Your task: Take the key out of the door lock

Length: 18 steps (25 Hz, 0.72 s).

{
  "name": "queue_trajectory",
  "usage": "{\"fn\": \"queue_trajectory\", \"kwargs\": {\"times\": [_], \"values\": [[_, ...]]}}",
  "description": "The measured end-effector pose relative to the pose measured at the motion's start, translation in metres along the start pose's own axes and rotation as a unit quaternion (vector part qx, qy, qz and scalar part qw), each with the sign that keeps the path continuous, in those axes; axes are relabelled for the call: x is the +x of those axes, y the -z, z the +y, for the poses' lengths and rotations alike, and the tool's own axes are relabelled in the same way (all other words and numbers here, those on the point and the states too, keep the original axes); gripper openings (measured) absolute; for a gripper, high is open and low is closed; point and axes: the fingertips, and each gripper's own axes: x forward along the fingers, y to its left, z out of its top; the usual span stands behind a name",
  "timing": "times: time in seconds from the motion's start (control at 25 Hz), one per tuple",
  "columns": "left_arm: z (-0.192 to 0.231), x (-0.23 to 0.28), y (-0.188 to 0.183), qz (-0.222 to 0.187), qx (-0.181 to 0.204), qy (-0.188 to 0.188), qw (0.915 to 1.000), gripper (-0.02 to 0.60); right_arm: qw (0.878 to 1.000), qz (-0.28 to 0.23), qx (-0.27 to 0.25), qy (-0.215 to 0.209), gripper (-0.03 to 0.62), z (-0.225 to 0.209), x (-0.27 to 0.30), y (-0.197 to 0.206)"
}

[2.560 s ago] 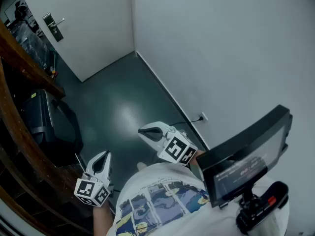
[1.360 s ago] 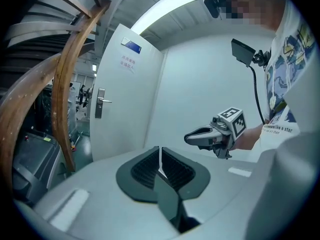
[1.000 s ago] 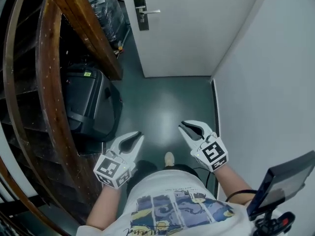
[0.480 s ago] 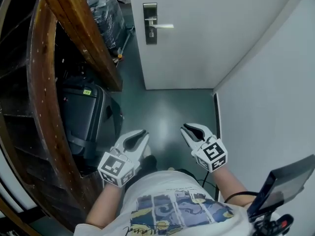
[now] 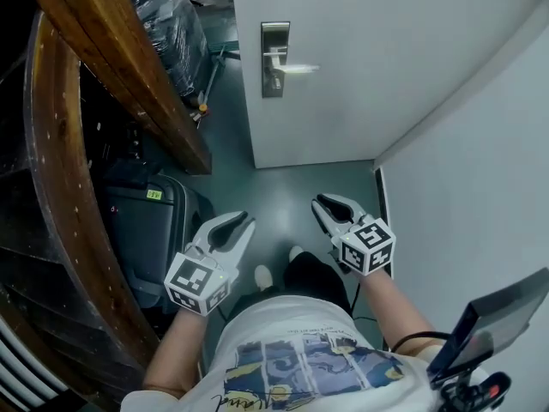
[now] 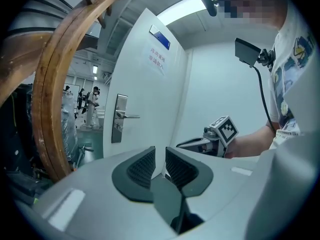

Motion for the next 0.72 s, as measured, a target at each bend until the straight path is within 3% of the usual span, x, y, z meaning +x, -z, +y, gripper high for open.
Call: {"fn": "queue_trajectory", "kwargs": {"times": [0.4,0.72], "values": [[0.125,0.086,-0.058,-0.018,-0.027,-0.008,0.9995,0.163,0.999,0.004,0.017,-0.044,0.057,-0.062,0.106,-0.054],[0.236,0.174,-0.154,-0.027,0.022,0.017,0.9992,0.262,0.996,0.011,0.045,-0.076,0.075,-0.114,0.169,-0.085]]}}
